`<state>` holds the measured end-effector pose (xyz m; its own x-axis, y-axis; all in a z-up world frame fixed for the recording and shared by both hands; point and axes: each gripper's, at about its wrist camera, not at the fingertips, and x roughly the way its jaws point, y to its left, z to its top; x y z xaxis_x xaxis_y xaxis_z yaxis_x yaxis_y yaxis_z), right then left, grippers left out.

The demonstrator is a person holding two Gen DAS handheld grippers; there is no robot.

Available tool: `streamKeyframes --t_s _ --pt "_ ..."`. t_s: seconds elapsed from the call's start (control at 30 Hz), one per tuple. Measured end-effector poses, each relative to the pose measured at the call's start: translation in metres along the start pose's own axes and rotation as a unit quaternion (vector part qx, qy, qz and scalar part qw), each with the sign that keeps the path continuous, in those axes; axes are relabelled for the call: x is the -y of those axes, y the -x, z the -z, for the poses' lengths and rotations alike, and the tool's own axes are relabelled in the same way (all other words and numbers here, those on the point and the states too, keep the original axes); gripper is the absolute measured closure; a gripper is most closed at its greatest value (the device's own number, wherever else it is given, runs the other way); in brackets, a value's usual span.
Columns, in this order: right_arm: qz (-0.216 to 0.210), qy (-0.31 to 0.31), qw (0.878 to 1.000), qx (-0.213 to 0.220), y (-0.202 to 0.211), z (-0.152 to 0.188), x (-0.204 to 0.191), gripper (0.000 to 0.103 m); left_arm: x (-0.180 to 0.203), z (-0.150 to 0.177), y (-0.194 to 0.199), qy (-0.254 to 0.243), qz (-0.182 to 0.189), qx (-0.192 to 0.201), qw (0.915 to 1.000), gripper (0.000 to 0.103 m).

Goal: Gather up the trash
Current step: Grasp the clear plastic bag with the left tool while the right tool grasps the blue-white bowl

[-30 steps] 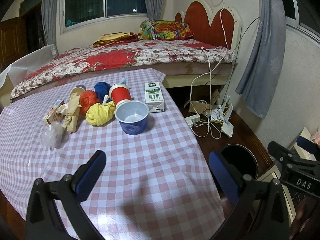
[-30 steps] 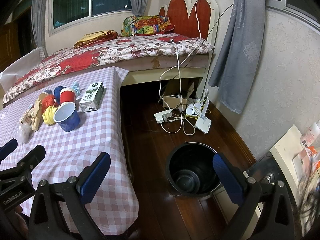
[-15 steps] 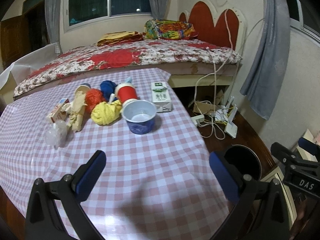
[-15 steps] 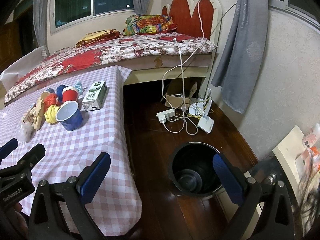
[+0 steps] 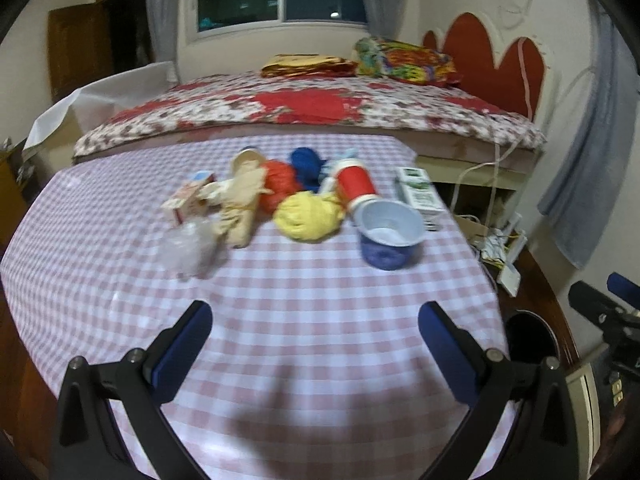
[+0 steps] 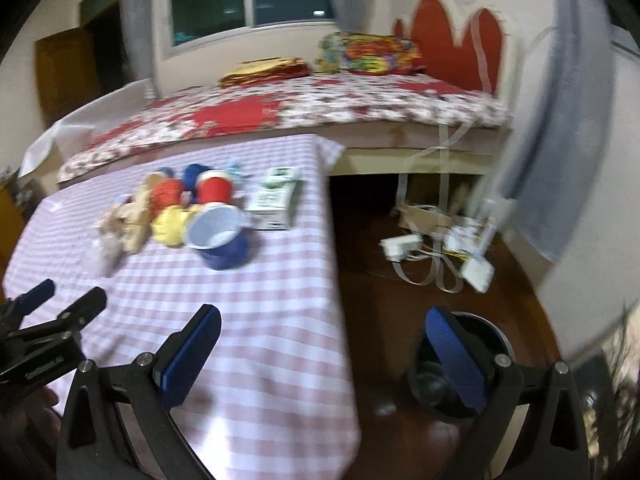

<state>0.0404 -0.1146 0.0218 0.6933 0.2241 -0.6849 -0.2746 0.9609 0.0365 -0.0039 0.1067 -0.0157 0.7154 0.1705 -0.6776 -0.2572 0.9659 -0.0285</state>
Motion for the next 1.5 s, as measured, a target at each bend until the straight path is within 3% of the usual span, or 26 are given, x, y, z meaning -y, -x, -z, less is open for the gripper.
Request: streamKeyframes --t_s 0.17,0.47,0.7,1.0,1.27,1.37,1.47,1.5 --pt "-0.030 0.022 0.999 0.001 -0.020 -0.019 -0.024 0.000 -0.037 -0.001 -0.008 0.024 0.000 0.004 0.9997 0.000" --pt "-0.090 0.069 0.992 -0.063 -0.087 -0.051 -0.080 0.000 -0.099 -0.019 -0.050 0.060 -0.039 -0.029 0.9970 0.000" --pt "-0.068 0.060 0.989 -0.113 -0.147 -0.058 -0.094 0.000 -0.117 -0.029 -0.092 0.050 -0.067 -0.057 0.9949 0.000" --pt "-0.056 0.061 0.987 -0.140 -0.198 -0.060 -0.107 0.000 -0.134 -0.043 -0.133 0.067 -0.054 -0.078 0.9933 0.000" --pt "-0.018 0.070 0.987 -0.144 -0.224 -0.062 -0.110 0.000 -0.138 -0.055 -0.158 0.061 -0.049 -0.092 0.9926 0.001" --pt "-0.015 0.074 0.987 -0.143 -0.229 -0.063 -0.112 0.000 -0.138 -0.057 -0.168 0.061 -0.047 -0.103 0.9917 0.007" --pt "-0.012 0.075 0.987 -0.142 -0.233 -0.063 -0.113 0.001 -0.138 -0.056 -0.177 0.063 -0.040 -0.122 0.9898 0.021" --pt "-0.012 0.074 0.987 -0.142 -0.233 -0.063 -0.112 0.009 -0.138 -0.055 -0.179 0.061 -0.039 -0.128 0.9892 0.031"
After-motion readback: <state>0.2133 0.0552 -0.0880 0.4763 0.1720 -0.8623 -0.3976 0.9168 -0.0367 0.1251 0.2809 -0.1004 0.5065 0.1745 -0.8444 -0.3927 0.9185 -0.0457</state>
